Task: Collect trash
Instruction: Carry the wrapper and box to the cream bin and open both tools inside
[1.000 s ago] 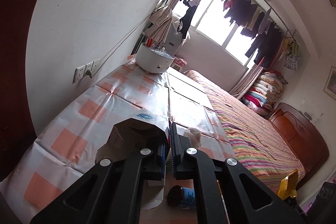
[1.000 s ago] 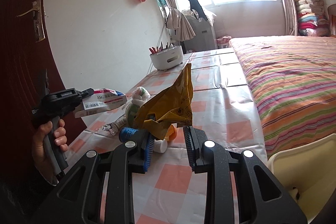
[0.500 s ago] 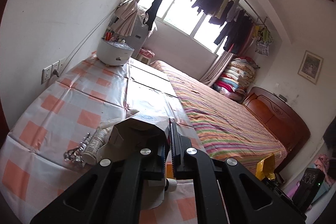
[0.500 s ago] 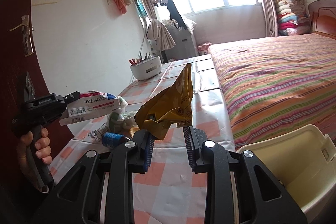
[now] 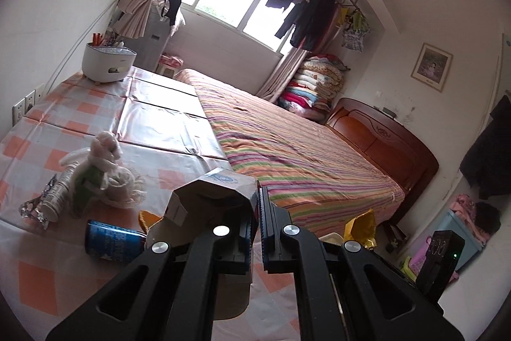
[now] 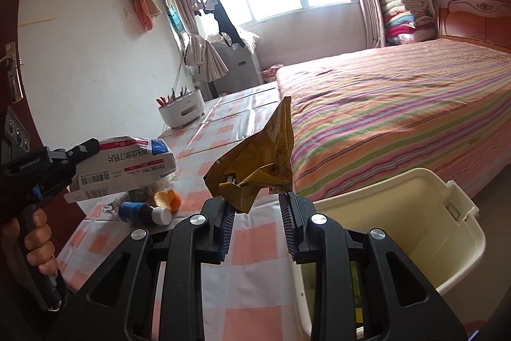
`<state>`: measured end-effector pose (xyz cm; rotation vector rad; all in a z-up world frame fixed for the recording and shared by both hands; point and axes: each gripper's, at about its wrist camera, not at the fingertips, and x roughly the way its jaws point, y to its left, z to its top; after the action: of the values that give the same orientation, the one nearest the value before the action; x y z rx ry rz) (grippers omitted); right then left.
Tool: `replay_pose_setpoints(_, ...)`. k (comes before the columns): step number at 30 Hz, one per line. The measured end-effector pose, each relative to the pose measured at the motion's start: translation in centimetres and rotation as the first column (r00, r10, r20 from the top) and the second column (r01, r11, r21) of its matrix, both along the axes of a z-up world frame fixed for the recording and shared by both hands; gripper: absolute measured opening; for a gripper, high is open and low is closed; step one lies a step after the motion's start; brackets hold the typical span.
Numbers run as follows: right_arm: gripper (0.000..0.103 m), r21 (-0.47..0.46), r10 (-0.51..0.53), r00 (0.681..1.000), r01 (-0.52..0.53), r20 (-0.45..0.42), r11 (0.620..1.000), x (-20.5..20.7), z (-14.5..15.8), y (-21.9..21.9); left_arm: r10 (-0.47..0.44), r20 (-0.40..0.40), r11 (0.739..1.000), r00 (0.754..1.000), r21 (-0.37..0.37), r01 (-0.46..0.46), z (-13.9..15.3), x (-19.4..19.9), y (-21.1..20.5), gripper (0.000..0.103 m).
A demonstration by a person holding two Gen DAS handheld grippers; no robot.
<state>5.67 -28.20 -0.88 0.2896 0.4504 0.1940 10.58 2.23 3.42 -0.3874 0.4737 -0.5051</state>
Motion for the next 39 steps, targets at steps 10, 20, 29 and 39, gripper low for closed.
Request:
replay_pose_setpoints(10, 0.027, -0.037, -0.115, 0.992, 0.113, -0.06, 0.993, -0.2, -1.4, -3.2, -0.136, -0.015, 0.99, 0.991, 0.021, 0.136, -0.7, -0.5, -5.2, 0.004)
replay_pose_setpoints(20, 0.049, -0.101, -0.195, 0.973, 0.183, -0.126, 0.978, 0.3, -2.7, -4.6, -0.211, -0.034, 0.976, 0.977, 0.05, 0.212, -1.4, -1.3, -8.4, 0.004)
replay_pose_setpoints(29, 0.068, -0.069, -0.234, 0.965, 0.228, -0.114, 0.971, -0.6, -2.1, -5.9, -0.243, -0.044, 0.966, 0.969, 0.076, 0.246, -1.5, -1.6, -9.8, 0.004)
replay_pose_setpoints(39, 0.071, 0.146, -0.334, 0.942, 0.327, 0.028, 0.934, -3.9, 0.1, -9.1, -0.311, -0.082, 0.944, 0.947, 0.093, 0.318, -2.1, -0.8, -13.4, 0.004)
